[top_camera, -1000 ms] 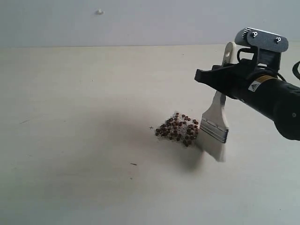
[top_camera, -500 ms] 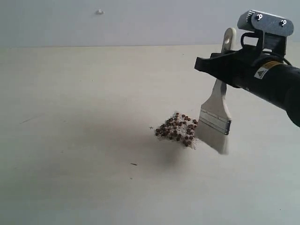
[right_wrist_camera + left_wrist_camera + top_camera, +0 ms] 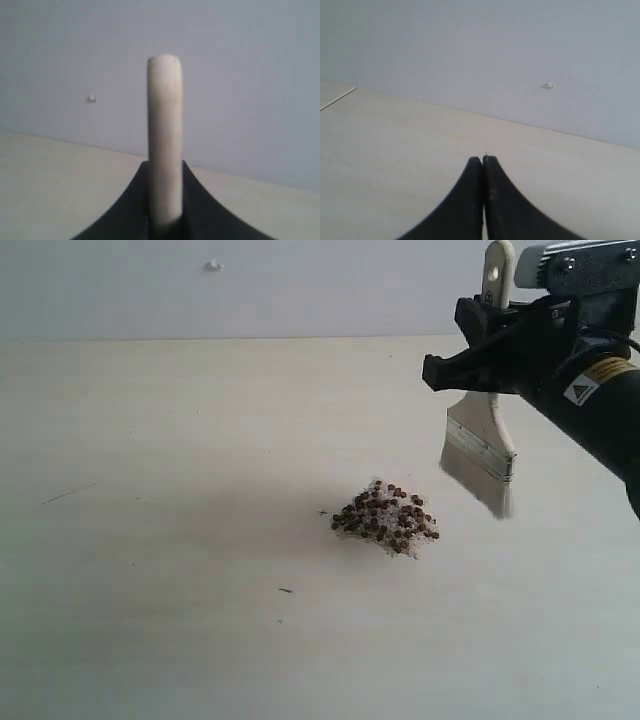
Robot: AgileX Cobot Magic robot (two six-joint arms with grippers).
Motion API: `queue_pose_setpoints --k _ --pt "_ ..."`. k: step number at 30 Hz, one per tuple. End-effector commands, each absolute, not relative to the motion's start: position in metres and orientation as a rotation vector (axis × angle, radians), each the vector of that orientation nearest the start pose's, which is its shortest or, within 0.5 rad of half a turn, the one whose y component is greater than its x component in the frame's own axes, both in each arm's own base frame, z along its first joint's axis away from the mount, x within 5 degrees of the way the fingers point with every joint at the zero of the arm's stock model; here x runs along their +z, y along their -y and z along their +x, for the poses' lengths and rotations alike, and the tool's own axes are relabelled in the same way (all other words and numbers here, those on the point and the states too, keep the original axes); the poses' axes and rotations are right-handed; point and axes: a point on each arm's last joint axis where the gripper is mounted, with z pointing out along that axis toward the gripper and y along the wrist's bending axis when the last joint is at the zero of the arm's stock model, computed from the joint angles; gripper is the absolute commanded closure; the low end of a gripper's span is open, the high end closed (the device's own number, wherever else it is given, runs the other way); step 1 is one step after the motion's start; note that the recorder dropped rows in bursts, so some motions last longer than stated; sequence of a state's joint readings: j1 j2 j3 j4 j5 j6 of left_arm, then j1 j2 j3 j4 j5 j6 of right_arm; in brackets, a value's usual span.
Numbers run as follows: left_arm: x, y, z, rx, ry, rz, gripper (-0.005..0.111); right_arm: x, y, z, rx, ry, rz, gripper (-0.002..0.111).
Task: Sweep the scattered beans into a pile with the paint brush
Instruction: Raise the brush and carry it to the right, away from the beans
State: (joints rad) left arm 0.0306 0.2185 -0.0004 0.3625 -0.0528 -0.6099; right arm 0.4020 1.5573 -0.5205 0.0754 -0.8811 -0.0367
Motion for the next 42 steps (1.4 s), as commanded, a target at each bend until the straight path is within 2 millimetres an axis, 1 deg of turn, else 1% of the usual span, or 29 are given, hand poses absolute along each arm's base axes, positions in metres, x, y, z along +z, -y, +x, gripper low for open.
queue_pose_setpoints --k 1,4,8,11,13,18,21,27,31,34,36,40,42 --pt "0.204 -0.001 0.074 -0.181 -1.632 -0.219 0.107 0.197 -0.099 0.282 0.254 -1.484 -0.347 0.108" --pt "0.204 -0.001 0.074 -0.181 -1.632 -0.219 0.107 0.184 -0.087 0.301 0.271 -1.498 -0.363 0.108" --pt "0.204 -0.001 0.074 -0.181 -1.632 -0.219 0.107 0.166 -0.077 0.327 0.370 -1.536 -0.415 0.108" --pt "0.204 -0.001 0.074 -0.181 -1.632 -0.219 0.107 0.158 -0.074 0.342 0.452 -1.552 -0.428 0.108" --pt "0.204 -0.001 0.074 -0.181 -1.632 -0.219 0.107 0.154 -0.076 0.350 0.477 -1.551 -0.442 0.108" --pt "0.204 -0.001 0.074 -0.181 -1.632 -0.219 0.107 0.146 -0.088 0.356 0.592 -1.559 -0.554 0.108" --pt "0.204 -0.001 0.074 -0.181 -1.632 -0.219 0.107 0.146 -0.092 0.357 0.653 -1.582 -0.586 0.108" --pt "0.204 -0.001 0.074 -0.181 -1.632 -0.219 0.107 0.144 -0.096 0.352 0.717 -1.594 -0.635 0.108" --pt "0.204 -0.001 0.074 -0.181 -1.632 -0.219 0.107 0.145 -0.096 0.352 0.719 -1.593 -0.629 0.108" --pt "0.204 -0.001 0.074 -0.181 -1.632 -0.219 0.107 0.153 -0.092 0.356 0.634 -1.565 -0.606 0.108" --pt "0.204 -0.001 0.074 -0.181 -1.632 -0.219 0.107 0.164 -0.090 0.356 0.607 -1.546 -0.596 0.108" --pt "0.204 -0.001 0.074 -0.181 -1.632 -0.219 0.107 0.200 -0.089 0.351 0.586 -1.465 -0.583 0.108" --pt "0.204 -0.001 0.074 -0.181 -1.632 -0.219 0.107 0.215 -0.086 0.348 0.569 -1.492 -0.558 0.108"
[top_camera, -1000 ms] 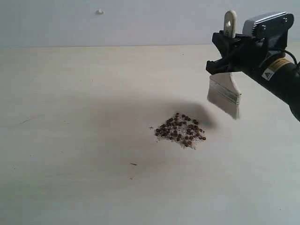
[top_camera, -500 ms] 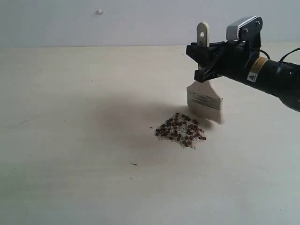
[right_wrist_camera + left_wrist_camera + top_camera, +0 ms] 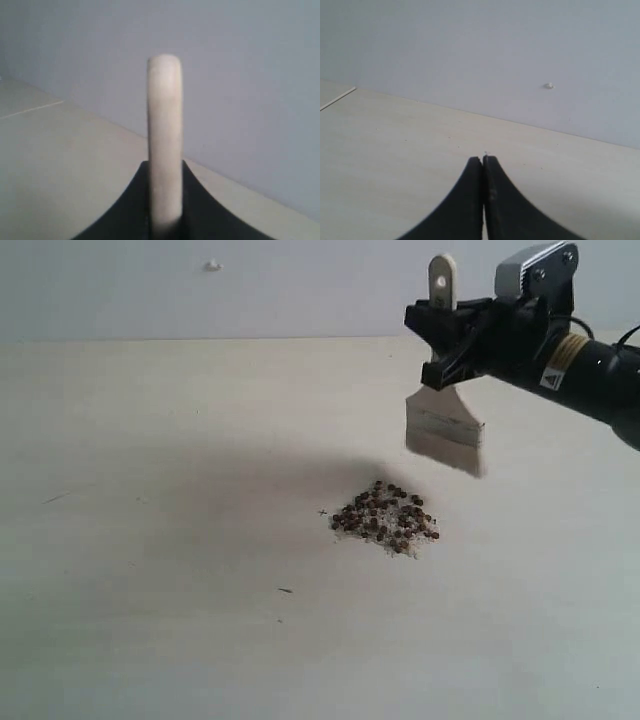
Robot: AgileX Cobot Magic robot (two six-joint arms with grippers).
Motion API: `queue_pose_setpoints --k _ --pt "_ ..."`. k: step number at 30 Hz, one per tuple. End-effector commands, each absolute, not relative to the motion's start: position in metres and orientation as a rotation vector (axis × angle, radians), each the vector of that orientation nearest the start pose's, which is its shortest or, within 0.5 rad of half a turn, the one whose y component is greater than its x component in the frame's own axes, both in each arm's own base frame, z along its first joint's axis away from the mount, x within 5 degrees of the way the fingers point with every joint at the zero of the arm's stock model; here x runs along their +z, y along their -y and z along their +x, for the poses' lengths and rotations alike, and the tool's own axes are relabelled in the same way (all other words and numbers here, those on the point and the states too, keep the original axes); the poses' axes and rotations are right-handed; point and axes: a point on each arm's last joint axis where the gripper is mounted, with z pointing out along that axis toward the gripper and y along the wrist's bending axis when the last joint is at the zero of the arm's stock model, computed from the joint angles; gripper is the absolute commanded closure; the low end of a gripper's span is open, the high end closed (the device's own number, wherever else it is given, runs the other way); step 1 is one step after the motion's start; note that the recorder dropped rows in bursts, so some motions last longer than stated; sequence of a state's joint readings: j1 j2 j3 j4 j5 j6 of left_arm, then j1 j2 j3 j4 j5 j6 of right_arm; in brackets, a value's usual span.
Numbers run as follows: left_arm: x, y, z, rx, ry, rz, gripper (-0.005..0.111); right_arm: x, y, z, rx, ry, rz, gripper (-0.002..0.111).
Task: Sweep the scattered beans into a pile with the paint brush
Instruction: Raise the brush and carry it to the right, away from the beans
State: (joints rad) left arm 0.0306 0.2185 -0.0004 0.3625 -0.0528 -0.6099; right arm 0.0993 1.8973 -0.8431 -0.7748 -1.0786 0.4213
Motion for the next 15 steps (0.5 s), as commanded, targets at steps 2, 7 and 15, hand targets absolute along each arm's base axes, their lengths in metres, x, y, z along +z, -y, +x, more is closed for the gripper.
queue_pose_setpoints --k 2,7,15 --pt "0.204 -0.001 0.074 -0.181 -1.632 -0.219 0.107 0.223 -0.081 0.346 0.531 -1.604 -0.495 0.108" --pt "0.204 -0.001 0.074 -0.181 -1.632 -0.219 0.107 0.241 -0.056 0.348 0.389 -2.003 -0.152 0.108" --pt "0.204 -0.001 0.074 -0.181 -1.632 -0.219 0.107 0.257 -0.063 0.336 0.674 -2.158 -0.173 0.108"
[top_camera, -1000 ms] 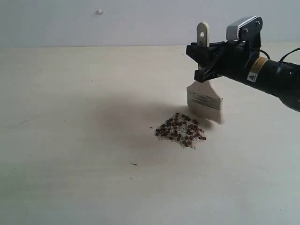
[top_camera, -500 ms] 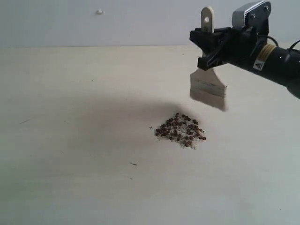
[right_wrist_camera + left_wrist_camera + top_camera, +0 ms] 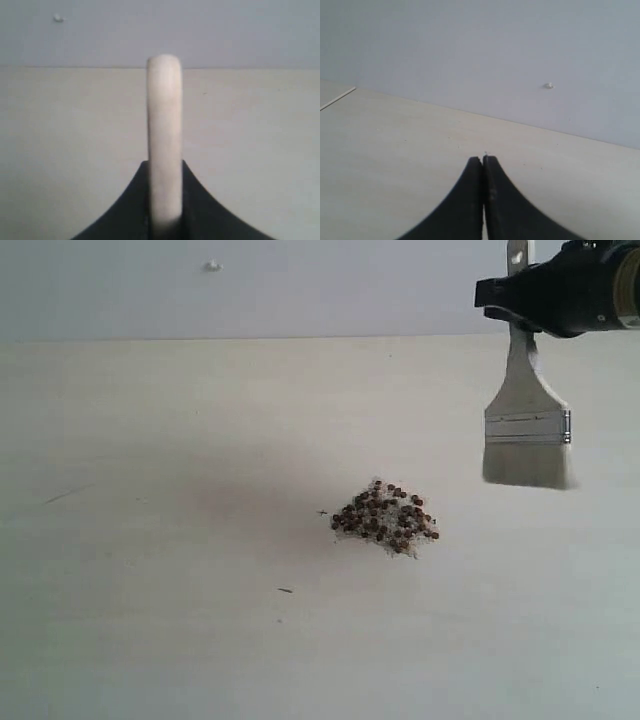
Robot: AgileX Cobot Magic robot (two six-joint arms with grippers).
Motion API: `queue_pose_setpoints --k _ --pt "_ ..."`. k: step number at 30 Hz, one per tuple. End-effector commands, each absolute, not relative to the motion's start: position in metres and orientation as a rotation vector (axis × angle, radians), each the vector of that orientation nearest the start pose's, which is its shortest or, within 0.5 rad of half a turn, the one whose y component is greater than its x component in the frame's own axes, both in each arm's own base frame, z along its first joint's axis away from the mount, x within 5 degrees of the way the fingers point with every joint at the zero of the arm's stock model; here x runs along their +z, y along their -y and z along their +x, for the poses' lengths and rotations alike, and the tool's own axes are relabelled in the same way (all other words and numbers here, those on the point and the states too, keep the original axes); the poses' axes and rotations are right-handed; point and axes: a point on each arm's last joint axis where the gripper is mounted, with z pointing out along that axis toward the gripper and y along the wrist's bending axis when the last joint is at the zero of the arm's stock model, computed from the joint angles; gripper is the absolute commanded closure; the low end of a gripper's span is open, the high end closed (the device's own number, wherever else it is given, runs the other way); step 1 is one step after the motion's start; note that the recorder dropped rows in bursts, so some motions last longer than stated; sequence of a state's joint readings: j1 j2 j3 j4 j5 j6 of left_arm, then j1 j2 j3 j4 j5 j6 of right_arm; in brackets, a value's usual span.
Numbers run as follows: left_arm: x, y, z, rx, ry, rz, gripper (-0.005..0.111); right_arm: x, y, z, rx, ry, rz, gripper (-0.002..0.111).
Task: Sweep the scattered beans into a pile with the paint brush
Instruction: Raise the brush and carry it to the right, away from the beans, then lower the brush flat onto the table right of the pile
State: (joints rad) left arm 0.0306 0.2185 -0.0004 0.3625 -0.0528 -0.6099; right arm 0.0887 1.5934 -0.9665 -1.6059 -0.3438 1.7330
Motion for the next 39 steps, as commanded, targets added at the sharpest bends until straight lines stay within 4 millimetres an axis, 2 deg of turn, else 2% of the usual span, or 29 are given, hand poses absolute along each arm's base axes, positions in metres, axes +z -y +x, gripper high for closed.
queue_pose_setpoints --k 1,7,12,14,17,27,31,34,36,39 --pt "0.204 -0.001 0.074 -0.181 -1.632 -0.219 0.107 0.258 -0.063 0.336 0.712 -2.163 -0.158 0.108" --pt "0.204 -0.001 0.074 -0.181 -1.632 -0.219 0.107 0.256 -0.058 0.335 0.837 -2.177 -0.176 0.108" --pt "0.204 -0.001 0.074 -0.181 -1.632 -0.219 0.107 0.256 -0.033 0.337 0.774 -2.161 -0.147 0.108" --pt "0.204 -0.001 0.074 -0.181 -1.632 -0.219 0.107 0.259 -0.025 0.337 0.719 -2.137 -0.192 0.108" --pt "0.204 -0.001 0.074 -0.181 -1.632 -0.219 0.107 0.262 -0.016 0.339 0.593 -2.112 -0.211 0.108" --pt "0.204 -0.001 0.074 -0.181 -1.632 -0.219 0.107 0.258 0.026 0.350 -0.055 -2.086 -0.161 0.108" --pt "0.204 -0.001 0.074 -0.181 -1.632 -0.219 0.107 0.251 0.038 0.347 -0.246 -2.100 -0.161 0.108" --pt "0.204 -0.001 0.074 -0.181 -1.632 -0.219 0.107 0.247 0.051 0.342 -0.462 -2.113 -0.190 0.108" --pt "0.204 -0.001 0.074 -0.181 -1.632 -0.219 0.107 0.245 0.060 0.337 -0.576 -2.131 -0.138 0.108" --pt "0.204 -0.001 0.074 -0.181 -1.632 -0.219 0.107 0.241 0.068 0.330 -0.632 -2.232 -0.002 0.108"
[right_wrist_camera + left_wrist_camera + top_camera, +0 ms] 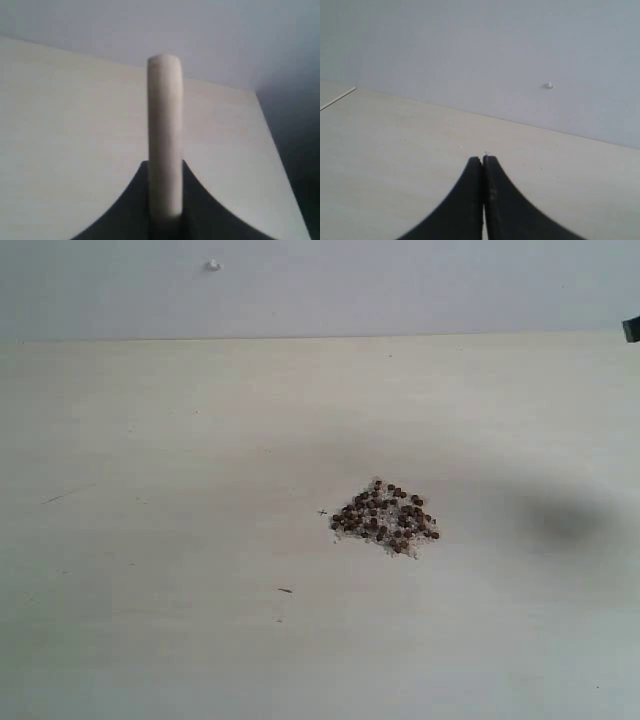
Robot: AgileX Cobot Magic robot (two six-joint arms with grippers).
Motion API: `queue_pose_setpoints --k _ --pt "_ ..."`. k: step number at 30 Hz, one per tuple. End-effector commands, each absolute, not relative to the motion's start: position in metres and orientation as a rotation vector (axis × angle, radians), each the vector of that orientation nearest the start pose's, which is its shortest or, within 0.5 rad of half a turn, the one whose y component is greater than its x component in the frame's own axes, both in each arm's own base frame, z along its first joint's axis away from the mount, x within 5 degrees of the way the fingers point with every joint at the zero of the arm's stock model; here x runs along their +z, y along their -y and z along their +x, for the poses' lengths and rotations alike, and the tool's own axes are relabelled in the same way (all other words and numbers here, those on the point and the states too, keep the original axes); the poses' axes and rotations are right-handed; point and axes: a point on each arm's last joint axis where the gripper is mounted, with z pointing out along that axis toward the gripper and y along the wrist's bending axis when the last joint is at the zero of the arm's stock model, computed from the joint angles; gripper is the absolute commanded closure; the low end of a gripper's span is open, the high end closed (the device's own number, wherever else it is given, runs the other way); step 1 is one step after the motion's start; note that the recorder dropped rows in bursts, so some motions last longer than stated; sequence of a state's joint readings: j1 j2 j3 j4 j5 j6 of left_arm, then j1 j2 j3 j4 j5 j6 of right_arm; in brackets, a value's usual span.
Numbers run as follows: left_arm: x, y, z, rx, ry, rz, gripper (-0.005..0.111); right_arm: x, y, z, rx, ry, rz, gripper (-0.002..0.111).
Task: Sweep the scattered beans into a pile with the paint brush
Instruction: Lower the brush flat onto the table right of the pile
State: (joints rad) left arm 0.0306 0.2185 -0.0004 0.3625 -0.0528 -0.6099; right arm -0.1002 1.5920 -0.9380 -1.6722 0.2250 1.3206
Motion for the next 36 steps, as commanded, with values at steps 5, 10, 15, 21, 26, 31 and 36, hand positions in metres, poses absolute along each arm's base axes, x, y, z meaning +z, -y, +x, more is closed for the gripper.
queue_pose_setpoints --k 5,10,15,21,26,31,36 --pt "0.204 -0.001 0.074 -0.181 -1.632 -0.219 0.107 0.238 0.064 0.321 -0.536 -2.514 0.030 0.108" --pt "0.204 -0.001 0.074 -0.181 -1.632 -0.219 0.107 0.237 0.034 0.311 -0.088 -2.785 -0.082 0.108" --pt "0.204 -0.001 0.074 -0.181 -1.632 -0.219 0.107 0.224 0.008 0.310 0.348 -2.804 -0.055 0.108" --pt "0.204 -0.001 0.074 -0.181 -1.632 -0.219 0.107 0.191 -0.015 0.319 0.756 -2.769 -0.050 0.108" --pt "0.204 -0.001 0.074 -0.181 -1.632 -0.219 0.107 0.159 -0.023 0.336 0.940 -2.684 -0.075 0.108" --pt "0.204 -0.001 0.074 -0.181 -1.632 -0.219 0.107 0.136 -0.024 0.352 0.980 -2.582 0.006 0.108" --pt "0.204 -0.001 0.074 -0.181 -1.632 -0.219 0.107 0.132 -0.016 0.362 0.834 -2.536 0.065 0.108"
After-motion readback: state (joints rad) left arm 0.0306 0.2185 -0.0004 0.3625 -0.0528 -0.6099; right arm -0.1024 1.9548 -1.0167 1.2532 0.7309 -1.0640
